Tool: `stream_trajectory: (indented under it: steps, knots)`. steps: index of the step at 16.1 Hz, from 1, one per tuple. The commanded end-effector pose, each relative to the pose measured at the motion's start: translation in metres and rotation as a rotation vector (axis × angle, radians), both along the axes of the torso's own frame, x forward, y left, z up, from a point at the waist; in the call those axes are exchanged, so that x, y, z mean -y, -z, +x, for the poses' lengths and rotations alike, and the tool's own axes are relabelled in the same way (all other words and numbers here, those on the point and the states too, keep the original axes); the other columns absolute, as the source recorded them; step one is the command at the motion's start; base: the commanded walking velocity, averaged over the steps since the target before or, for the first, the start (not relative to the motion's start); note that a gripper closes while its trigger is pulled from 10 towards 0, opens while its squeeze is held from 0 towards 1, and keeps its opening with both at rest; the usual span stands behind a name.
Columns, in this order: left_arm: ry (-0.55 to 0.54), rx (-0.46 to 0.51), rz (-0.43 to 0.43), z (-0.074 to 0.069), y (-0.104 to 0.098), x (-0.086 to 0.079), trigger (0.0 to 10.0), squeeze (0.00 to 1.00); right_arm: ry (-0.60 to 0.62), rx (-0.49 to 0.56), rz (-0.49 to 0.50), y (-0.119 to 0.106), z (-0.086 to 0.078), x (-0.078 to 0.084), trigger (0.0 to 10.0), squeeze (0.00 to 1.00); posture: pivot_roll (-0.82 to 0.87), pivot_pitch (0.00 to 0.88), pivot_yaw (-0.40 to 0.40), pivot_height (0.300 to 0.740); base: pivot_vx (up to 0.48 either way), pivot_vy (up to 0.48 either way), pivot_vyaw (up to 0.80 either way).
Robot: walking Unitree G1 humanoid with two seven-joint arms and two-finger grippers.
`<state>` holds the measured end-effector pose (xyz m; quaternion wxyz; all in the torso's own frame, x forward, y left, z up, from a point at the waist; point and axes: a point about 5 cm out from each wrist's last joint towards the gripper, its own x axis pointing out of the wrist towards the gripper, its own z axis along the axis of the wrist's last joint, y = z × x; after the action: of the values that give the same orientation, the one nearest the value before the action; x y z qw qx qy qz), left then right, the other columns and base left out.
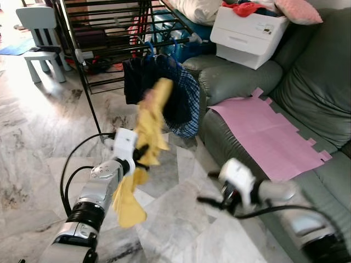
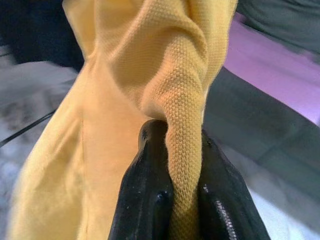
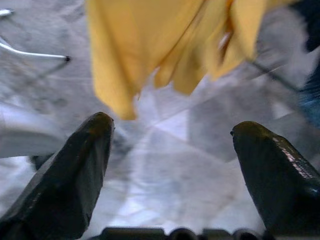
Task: Hang hanger
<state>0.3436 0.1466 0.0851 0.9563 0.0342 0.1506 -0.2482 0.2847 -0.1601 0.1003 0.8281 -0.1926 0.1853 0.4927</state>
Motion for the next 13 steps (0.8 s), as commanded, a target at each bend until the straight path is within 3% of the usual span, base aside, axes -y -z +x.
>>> stream_trajectory:
  steps: [1,2,3,6,10,11,12,13]
  knots:
    - [0.122,0.059,0.020,0.000,-0.016,0.001,10.0,0.00,-0.020,0.081,-0.059,-0.015,0.004,0.012,10.0,1.00,0.01,0.006,-0.028,0.740,0.000,0.000,0.00]
    - [0.182,0.057,0.043,-0.004,-0.017,-0.005,10.0,0.00,-0.036,0.109,-0.125,-0.019,0.005,0.021,10.0,1.00,0.01,0.006,-0.028,0.740,0.000,0.000,0.00]
    - [0.327,0.043,0.134,-0.015,-0.014,-0.015,10.0,0.00,-0.076,0.133,-0.200,-0.026,0.004,0.034,10.0,1.00,0.01,0.012,-0.028,0.740,0.000,0.000,0.00]
    - [0.542,-0.039,0.278,-0.031,-0.007,-0.035,10.0,0.00,-0.180,0.144,-0.260,-0.051,0.000,0.048,10.0,1.00,0.01,0.012,-0.028,0.740,0.000,0.000,0.00]
    - [0.692,-0.032,0.298,-0.040,-0.011,-0.024,10.0,0.00,-0.193,0.171,-0.201,-0.077,0.008,0.052,10.0,1.00,0.01,0.009,-0.028,0.740,0.000,0.000,0.00]
    - [0.736,-0.032,0.274,-0.043,-0.013,-0.018,10.0,0.00,-0.177,0.187,-0.210,-0.079,0.012,0.055,10.0,0.90,0.01,0.009,-0.028,0.740,0.000,0.000,0.00]
    - [0.769,-0.027,0.259,-0.046,-0.015,-0.011,10.0,0.00,-0.153,0.208,-0.200,-0.082,0.017,0.057,10.0,0.30,0.01,0.008,-0.031,0.740,0.000,0.000,0.00]
    - [0.783,-0.011,0.255,-0.047,-0.016,-0.006,10.0,0.00,-0.128,0.224,-0.157,-0.086,0.022,0.056,10.0,0.00,0.01,0.008,-0.031,0.740,0.000,0.000,0.00]
